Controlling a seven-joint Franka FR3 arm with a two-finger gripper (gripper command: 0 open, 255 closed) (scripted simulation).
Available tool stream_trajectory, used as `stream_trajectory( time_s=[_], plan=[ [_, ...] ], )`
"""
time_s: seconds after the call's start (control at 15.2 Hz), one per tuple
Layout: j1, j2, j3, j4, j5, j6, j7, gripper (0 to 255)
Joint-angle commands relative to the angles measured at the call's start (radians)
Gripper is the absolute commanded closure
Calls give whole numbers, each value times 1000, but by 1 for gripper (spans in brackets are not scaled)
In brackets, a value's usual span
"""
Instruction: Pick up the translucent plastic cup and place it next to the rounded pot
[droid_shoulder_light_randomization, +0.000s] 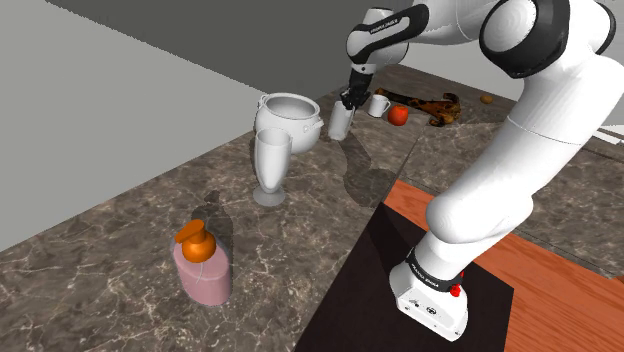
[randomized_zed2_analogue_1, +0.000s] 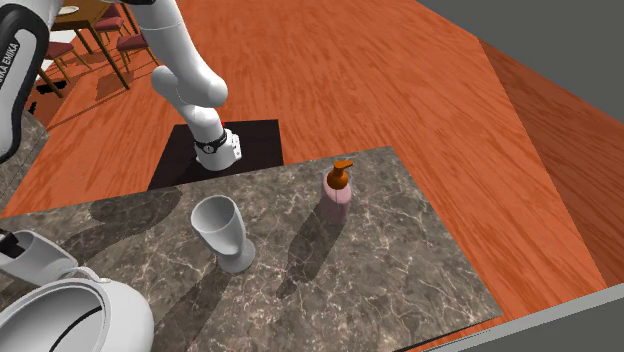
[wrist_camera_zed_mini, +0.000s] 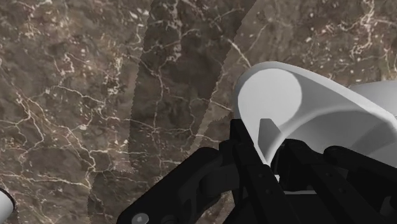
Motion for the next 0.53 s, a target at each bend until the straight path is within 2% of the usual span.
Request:
stream_trajectory(
  time_s=[0.0, 0.46],
  plan=[
    [1, 8, 1, -19, 0, 27, 2, 255],
    [0, 48, 0, -68, -1, 117, 5, 255]
  ],
)
